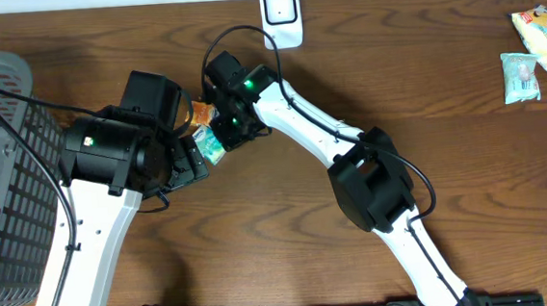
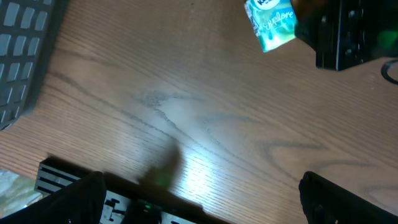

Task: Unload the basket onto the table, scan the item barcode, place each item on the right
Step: 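Reach the right gripper left to the green Kleenex tissue pack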

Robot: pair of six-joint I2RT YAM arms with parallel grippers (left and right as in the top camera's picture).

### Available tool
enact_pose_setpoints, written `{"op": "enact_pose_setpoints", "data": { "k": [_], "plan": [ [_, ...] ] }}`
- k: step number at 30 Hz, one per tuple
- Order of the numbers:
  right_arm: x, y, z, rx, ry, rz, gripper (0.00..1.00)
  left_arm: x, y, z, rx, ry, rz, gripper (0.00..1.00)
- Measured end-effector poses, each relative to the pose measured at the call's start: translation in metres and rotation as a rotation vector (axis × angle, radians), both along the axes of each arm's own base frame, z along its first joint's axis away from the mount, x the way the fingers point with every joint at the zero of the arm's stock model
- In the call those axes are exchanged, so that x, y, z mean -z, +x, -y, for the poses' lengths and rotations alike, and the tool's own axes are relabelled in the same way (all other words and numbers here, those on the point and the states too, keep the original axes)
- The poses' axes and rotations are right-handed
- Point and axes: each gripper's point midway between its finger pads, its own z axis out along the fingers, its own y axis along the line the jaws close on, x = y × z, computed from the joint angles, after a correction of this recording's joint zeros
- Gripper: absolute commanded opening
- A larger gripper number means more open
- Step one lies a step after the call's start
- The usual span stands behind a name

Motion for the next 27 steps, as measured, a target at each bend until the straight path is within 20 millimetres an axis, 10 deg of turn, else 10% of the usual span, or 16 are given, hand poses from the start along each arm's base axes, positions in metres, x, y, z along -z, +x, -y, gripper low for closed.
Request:
{"op": "enact_pose_setpoints", "data": {
  "k": [4, 7, 10, 27],
  "plan": [
    [0.003, -0.004, 0.014, 0.011, -0.042, -0.034, 0.01, 0.000, 0.000, 0.000, 0.000, 0.000, 0.000, 0.98],
    [-0.002, 0.003, 0.018, 0.027, -0.037, -0.020, 0.38, 0.000, 0.000, 0.000, 0.000, 0.000, 0.000, 0.97],
    [-0.011, 0.017, 0.012, 0.032, 0.004, 0.039, 0.51, 0.000, 0.000, 0.000, 0.000, 0.000, 0.000, 0.98],
    [-0.026, 0.014, -0.046, -0.048, 0.112, 0.184, 0.42, 0.000, 0.000, 0.000, 0.000, 0.000, 0.000, 0.97]
  ]
}}
